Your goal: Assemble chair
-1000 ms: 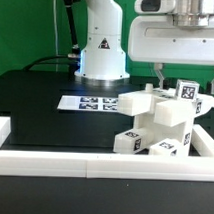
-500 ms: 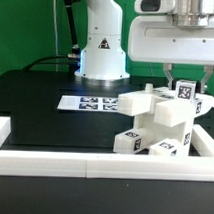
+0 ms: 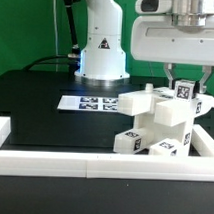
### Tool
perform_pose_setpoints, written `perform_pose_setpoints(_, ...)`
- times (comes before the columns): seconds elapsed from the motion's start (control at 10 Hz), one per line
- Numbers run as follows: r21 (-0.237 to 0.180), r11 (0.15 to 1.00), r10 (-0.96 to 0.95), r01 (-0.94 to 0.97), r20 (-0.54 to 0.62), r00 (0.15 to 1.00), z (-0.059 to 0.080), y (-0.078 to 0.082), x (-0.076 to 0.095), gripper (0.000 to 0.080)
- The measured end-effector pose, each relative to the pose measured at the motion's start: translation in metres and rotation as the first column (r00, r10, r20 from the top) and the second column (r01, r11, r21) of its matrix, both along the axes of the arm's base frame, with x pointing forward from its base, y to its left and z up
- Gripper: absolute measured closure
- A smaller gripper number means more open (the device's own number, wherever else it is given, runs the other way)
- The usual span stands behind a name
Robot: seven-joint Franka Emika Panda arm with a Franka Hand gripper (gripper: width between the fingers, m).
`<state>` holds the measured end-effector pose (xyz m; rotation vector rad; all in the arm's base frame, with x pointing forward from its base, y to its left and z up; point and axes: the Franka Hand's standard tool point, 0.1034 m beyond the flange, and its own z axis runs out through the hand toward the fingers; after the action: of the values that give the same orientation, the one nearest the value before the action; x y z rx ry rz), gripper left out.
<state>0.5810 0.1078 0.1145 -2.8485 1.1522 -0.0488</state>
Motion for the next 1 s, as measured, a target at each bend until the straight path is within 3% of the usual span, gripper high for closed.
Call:
perform_pose_setpoints(0.4, 0.015, 0.969, -0.245, 0.245, -0.014, 0.970, 0.0001, 0.0010, 0.0001, 0.0512)
perform_pose_setpoints(0.6, 0.029, 0.900, -0.433, 0.434, -0.030, 0.901, 0.0003, 0.0025, 0.0002, 0.0512)
perform_pose_setpoints(1.0, 0.040, 0.786, -0.615, 0.617, -0.053, 0.787, 0.0002, 0.0052, -0.0002, 0.0512)
